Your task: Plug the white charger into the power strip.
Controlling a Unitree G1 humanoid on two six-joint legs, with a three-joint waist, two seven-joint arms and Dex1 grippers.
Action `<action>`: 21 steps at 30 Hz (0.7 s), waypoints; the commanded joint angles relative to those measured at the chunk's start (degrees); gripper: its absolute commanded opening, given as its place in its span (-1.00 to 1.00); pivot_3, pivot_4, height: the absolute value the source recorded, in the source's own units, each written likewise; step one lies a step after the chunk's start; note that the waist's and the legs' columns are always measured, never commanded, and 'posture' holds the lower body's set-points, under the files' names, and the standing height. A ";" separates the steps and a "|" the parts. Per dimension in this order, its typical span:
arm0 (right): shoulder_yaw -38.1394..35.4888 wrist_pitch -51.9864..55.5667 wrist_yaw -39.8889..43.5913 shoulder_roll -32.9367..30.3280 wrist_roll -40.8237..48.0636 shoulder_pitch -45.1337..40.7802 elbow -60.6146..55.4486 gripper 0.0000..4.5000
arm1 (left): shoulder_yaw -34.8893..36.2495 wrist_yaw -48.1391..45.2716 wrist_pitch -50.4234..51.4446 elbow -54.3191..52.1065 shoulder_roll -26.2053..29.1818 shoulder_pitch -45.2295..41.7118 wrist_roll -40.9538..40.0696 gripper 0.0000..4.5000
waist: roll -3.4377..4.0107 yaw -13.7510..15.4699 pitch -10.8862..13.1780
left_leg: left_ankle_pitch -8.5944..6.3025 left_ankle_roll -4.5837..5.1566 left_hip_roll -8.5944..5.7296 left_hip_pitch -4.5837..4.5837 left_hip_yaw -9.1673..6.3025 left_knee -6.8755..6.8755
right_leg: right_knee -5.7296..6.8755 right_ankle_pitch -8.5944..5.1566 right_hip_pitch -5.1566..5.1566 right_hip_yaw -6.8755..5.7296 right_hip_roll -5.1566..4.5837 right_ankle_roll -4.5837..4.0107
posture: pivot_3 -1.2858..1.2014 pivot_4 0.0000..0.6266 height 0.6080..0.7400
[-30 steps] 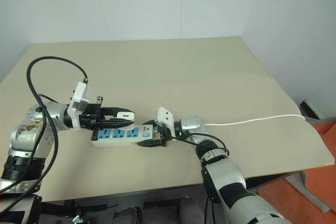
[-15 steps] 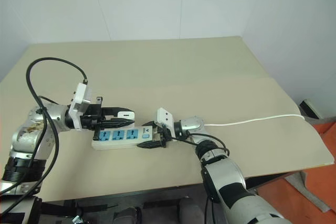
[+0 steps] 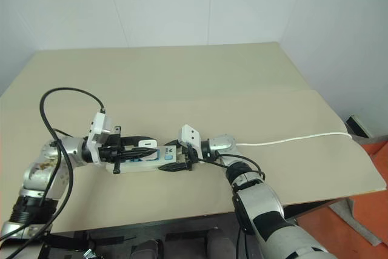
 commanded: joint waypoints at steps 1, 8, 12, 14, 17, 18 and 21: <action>0.45 -0.01 0.29 0.13 -0.57 -0.82 -0.55 0.53 | 0.85 1.57 -5.02 -1.21 -1.25 1.36 0.99 -0.54 | 0.00 0.00 0.00 | 0.00 0.00 0.00 -0.01 0.00 -0.01 | -0.01 0.00 -0.01 0.00 0.00 0.00 | 0.03 -0.52 1.00; 0.61 0.05 0.43 -0.16 -0.66 -0.72 -0.66 0.53 | 0.59 0.63 -7.85 1.57 -2.06 1.48 0.88 -0.54 | 0.00 0.02 0.00 | 0.00 0.00 0.00 0.01 0.01 -0.01 | -0.01 0.00 0.01 0.01 0.00 -0.01 | 0.03 -0.52 1.00; 0.68 0.14 0.66 -0.47 -0.63 -0.68 -0.76 0.53 | 0.02 -0.68 -9.21 3.69 -2.14 1.04 1.41 -0.54 | 0.00 0.05 0.00 | 0.00 0.00 0.00 0.00 0.01 -0.02 | -0.02 0.00 0.01 0.01 0.00 0.00 | 0.03 -0.52 1.00; 0.76 0.16 0.84 -0.64 -0.65 -0.54 -0.94 0.53 | -0.48 -1.70 -10.96 5.50 -2.13 0.68 2.22 -0.54 | 0.00 0.12 0.00 | 0.00 0.00 -0.01 0.01 0.01 -0.02 | -0.02 0.00 0.02 0.00 0.00 0.00 | 0.03 -0.52 1.00; 0.80 0.18 1.07 -0.92 -0.58 -0.35 -1.20 0.53 | -0.80 -2.10 -13.01 8.10 -2.47 -0.16 3.07 -0.54 | 0.00 0.17 0.00 | 0.00 0.00 -0.01 0.02 0.01 -0.02 | -0.02 0.00 0.03 0.00 0.00 0.00 | 0.03 -0.52 1.00; 0.79 0.19 1.15 -1.05 -0.53 -0.31 -1.24 0.53 | -0.89 -1.94 -13.47 8.85 -2.78 -0.60 3.21 -0.54 | 0.00 0.18 0.00 | 0.00 0.00 -0.01 0.02 0.01 -0.02 | -0.03 0.00 0.03 0.00 0.00 0.00 | 0.03 -0.52 1.00; 0.88 0.20 1.19 -1.38 -0.60 -0.28 -1.29 0.53 | -1.26 -1.36 -14.40 10.20 -3.90 -1.97 3.28 -0.54 | 0.00 0.32 0.00 | 0.00 0.00 -0.01 0.02 0.01 -0.02 | -0.04 0.00 0.06 0.00 -0.01 0.00 | 0.03 -0.52 1.00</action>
